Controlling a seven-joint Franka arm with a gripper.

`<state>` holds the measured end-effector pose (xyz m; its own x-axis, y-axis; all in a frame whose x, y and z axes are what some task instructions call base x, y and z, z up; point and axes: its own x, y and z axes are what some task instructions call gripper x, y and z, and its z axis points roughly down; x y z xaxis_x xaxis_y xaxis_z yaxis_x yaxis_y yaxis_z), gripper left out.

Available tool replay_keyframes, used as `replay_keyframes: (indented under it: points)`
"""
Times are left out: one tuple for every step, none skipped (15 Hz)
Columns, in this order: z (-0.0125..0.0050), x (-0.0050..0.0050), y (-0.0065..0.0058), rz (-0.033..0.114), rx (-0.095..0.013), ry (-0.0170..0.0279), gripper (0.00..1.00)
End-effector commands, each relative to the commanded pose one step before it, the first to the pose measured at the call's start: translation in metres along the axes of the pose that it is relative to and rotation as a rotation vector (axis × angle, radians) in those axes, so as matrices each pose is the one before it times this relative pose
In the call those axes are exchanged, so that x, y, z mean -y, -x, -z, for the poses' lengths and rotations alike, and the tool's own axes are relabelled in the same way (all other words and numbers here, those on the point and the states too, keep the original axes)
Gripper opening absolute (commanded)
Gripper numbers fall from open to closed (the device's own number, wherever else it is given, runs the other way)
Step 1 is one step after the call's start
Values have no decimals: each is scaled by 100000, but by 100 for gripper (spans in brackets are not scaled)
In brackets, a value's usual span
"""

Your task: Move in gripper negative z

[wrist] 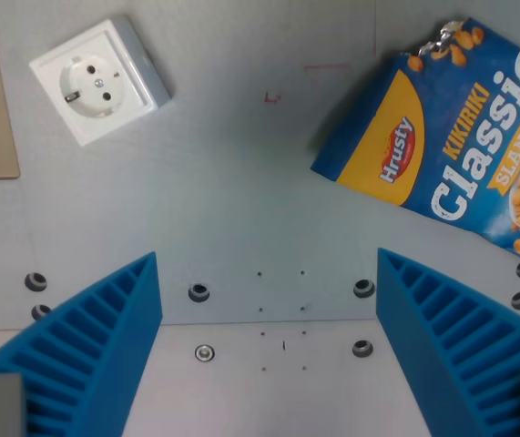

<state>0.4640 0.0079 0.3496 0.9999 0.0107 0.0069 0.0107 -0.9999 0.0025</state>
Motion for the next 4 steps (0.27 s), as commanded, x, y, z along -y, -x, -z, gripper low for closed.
replay_keyframes:
  points:
    - [2015,37,505,88,1372,39,100]
    - [500,0,0,0,0,0,100]
    - [500,0,0,0,0,0,100]
    - [500,0,0,0,0,0,100]
